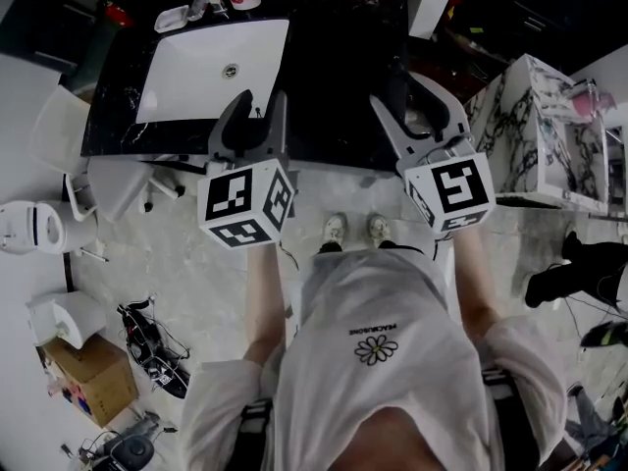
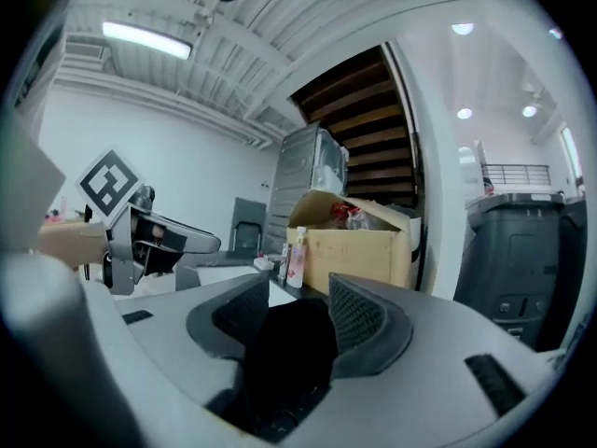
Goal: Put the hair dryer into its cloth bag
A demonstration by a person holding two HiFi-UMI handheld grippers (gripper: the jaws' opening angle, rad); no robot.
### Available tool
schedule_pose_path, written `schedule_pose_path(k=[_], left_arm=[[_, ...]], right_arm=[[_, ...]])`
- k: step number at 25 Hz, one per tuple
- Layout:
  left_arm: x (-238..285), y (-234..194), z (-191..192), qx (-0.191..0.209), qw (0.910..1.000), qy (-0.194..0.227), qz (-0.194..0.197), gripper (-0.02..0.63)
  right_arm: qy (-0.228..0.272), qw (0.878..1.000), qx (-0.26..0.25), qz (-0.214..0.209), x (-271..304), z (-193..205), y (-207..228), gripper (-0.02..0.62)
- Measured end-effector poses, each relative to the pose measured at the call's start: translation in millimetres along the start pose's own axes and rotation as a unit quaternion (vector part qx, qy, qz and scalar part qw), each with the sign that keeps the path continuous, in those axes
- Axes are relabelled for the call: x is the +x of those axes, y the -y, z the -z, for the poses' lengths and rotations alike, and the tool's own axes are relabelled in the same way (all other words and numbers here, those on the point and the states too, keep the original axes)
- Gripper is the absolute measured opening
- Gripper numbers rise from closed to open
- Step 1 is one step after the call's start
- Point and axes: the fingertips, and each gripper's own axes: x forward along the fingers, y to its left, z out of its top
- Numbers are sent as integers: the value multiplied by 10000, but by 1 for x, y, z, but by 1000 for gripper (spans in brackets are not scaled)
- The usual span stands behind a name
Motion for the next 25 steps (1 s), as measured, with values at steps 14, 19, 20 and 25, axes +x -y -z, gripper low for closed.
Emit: schedule_pose_path(k=[14,19,20,25], left_arm=[[-3,77,-13,430,9931,930,569,21],[1,85,0,463,9940,718,689,21],[2,85,3,396,9943,667,737,21],[1,84,7,392,9949,606,711,21]], right_arm=[[597,9882,691,1233,-31,2,12,12],[393,9887,824,1188,-34,17,7,12],[345,9889,814,1198,-34,19,6,12],[311,9890,721,1254,-36,18,6,12]])
